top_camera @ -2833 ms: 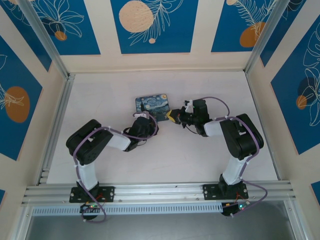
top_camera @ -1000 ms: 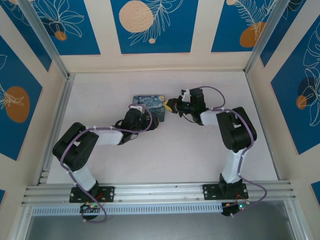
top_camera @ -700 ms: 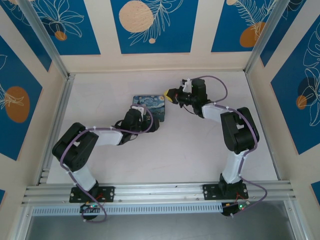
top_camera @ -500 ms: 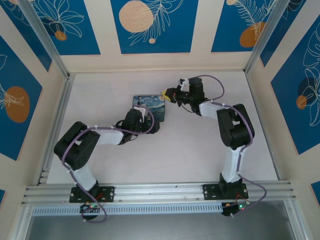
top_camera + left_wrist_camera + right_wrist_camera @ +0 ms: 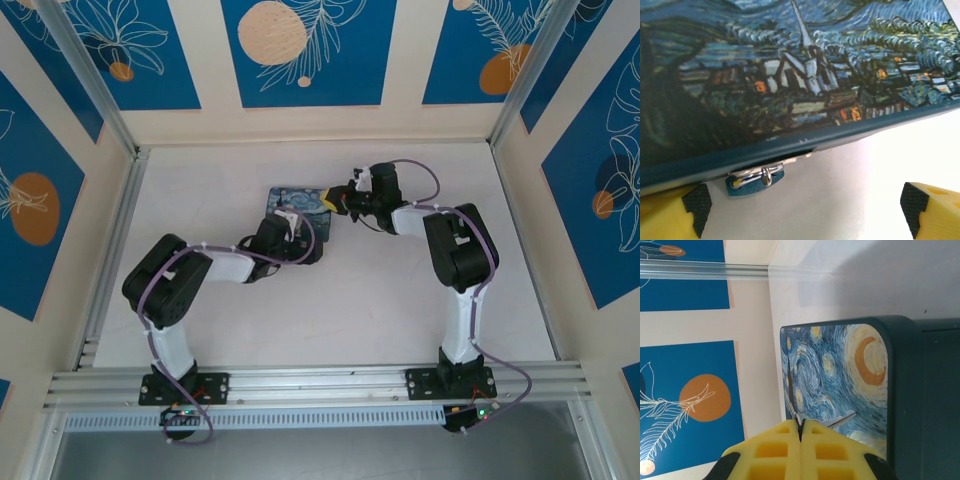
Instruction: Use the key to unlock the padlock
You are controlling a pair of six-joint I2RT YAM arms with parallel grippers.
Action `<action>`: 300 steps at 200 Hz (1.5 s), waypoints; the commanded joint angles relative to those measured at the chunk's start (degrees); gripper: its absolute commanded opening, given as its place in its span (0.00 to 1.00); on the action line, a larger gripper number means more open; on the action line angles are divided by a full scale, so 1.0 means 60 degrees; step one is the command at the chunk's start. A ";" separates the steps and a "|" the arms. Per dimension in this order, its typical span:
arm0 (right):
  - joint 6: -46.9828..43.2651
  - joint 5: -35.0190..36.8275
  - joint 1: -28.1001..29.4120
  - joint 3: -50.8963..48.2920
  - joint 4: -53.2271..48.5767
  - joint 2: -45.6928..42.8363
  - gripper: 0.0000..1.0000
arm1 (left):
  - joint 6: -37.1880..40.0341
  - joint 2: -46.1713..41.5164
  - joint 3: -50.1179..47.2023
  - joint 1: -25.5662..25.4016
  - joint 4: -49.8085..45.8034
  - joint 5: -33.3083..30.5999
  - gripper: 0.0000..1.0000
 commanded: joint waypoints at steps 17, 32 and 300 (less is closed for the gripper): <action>-0.0005 -0.0127 0.0094 0.0115 -0.0132 0.0233 0.00 | -0.0058 0.0446 0.0325 0.0093 0.0495 0.0681 0.99; -0.0029 -0.0112 0.0102 0.0116 -0.0145 0.0274 0.00 | -0.0286 0.0443 0.0326 0.0080 0.0736 0.0841 0.98; -0.0037 -0.0170 0.0200 0.0195 -0.0137 0.0527 0.00 | -0.4030 0.0680 -0.0931 -0.0191 0.4843 0.0346 0.81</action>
